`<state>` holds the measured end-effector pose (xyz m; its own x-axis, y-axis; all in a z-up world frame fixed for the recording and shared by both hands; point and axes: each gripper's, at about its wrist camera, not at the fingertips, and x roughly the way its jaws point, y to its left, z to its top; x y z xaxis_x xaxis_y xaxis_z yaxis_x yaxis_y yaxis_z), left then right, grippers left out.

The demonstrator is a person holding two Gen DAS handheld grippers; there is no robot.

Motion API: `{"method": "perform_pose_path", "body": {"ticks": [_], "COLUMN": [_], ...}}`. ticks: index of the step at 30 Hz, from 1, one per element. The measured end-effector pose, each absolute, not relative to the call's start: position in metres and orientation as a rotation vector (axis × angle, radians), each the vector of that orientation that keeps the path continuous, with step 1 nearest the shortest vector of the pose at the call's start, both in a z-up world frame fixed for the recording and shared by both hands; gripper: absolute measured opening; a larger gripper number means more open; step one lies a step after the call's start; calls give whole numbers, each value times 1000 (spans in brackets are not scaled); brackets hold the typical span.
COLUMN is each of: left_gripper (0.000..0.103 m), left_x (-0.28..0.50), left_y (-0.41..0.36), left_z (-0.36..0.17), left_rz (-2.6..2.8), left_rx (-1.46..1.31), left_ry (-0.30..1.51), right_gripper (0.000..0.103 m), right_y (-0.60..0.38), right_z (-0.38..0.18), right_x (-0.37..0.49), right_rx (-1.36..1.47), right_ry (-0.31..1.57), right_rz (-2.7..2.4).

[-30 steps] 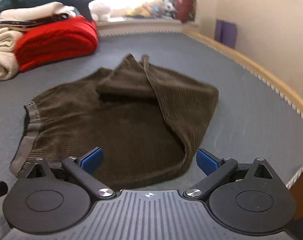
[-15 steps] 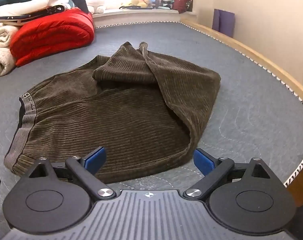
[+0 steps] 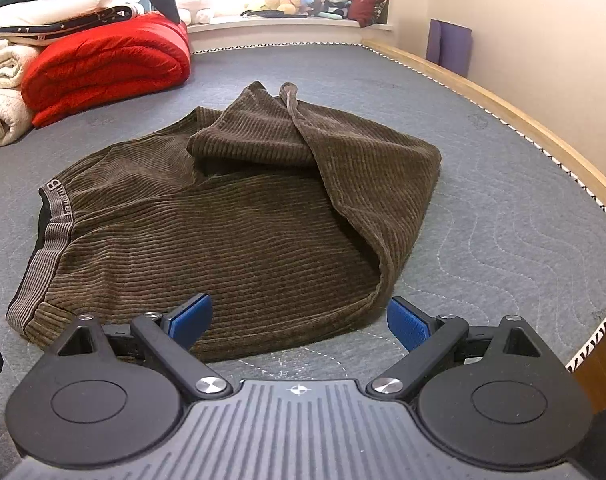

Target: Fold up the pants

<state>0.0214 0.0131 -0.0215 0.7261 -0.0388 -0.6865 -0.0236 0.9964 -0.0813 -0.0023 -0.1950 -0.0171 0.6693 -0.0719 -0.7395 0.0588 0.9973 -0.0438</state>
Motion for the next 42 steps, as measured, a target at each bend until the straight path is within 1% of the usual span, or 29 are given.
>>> {"method": "perform_pose_path", "body": {"ticks": [42], "left_gripper": [103], "left_x": [28], "left_y": [11], "left_z": [-24], "left_rz": [-7], "left_rx": [-84], "left_ry": [788], "right_gripper": [95], "right_y": [-188], "right_z": [-21], "right_x": [1], "right_rx": [-47], "right_ry": [857], "right_rz": [-74]}}
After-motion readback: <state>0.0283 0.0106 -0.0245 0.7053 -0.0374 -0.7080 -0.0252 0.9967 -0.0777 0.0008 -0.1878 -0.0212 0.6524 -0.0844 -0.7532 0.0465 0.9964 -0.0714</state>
